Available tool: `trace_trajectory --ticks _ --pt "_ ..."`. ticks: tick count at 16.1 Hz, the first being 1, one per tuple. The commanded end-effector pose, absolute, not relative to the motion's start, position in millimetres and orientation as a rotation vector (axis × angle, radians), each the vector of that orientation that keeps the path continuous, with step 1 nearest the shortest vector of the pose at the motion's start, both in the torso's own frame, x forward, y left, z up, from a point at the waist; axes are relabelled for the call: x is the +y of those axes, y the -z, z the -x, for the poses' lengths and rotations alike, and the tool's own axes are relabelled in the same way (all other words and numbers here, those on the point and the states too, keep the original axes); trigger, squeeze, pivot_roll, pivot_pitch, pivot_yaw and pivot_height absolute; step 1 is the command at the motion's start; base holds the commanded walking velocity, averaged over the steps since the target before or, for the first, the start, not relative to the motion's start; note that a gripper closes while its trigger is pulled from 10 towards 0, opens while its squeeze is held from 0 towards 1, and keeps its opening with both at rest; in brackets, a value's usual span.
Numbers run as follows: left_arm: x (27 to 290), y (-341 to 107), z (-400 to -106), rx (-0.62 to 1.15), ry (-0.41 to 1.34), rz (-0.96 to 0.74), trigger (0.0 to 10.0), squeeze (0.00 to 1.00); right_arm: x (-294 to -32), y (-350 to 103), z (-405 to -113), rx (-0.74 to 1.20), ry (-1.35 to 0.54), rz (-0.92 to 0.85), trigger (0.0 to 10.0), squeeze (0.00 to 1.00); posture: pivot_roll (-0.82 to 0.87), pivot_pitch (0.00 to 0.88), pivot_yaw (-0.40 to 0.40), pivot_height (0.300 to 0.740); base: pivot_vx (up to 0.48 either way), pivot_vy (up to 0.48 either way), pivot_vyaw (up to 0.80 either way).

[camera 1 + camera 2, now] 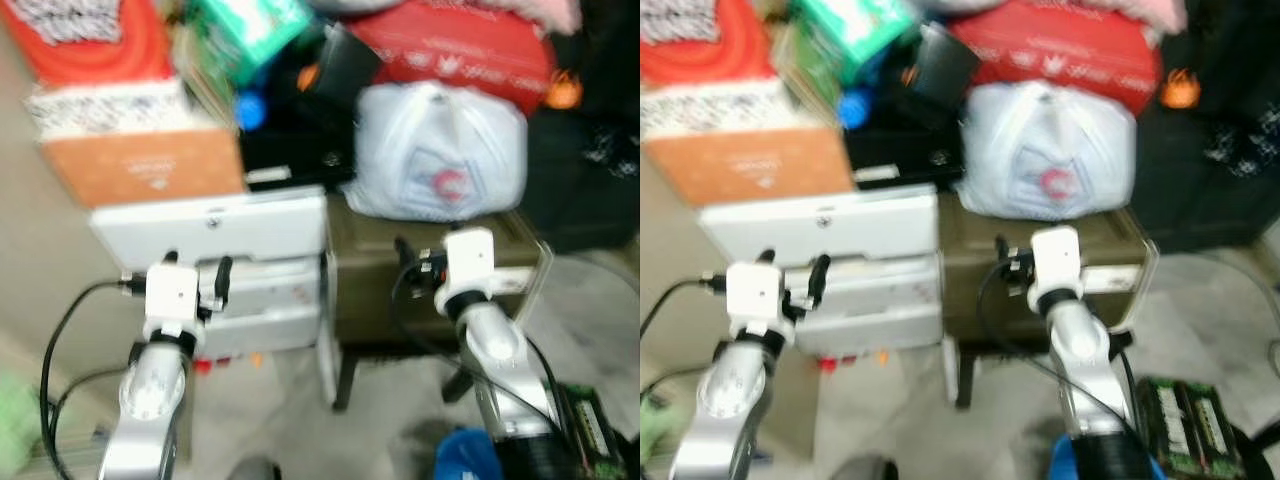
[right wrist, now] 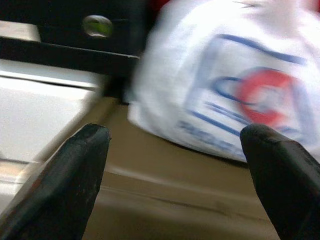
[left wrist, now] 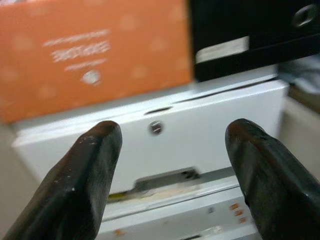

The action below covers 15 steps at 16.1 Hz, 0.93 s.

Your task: Clean up the room

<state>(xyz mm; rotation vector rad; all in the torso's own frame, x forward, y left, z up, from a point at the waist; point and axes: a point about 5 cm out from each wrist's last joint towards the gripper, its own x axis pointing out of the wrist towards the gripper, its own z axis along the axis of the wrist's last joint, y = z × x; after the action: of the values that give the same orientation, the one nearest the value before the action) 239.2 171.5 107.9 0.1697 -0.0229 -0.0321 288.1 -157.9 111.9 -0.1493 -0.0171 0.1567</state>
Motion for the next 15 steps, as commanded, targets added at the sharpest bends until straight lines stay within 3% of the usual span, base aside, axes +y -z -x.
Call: trace_trajectory --ticks 1,15 --pt "171.5 -107.8 -240.4 -0.018 0.033 -0.168 10.0 0.00 -160.9 -115.5 -289.3 -0.031 -0.142 0.149 10.0 0.00 -0.04 0.000 -0.024 0.740 0.000 0.000 0.80" --pt "170.2 -107.1 -242.1 -0.016 0.038 -0.163 10.0 0.00 -162.8 -115.1 -291.7 -0.027 -0.161 0.163 10.0 0.00 -0.04 0.000 -0.037 0.740 0.000 0.000 0.80"
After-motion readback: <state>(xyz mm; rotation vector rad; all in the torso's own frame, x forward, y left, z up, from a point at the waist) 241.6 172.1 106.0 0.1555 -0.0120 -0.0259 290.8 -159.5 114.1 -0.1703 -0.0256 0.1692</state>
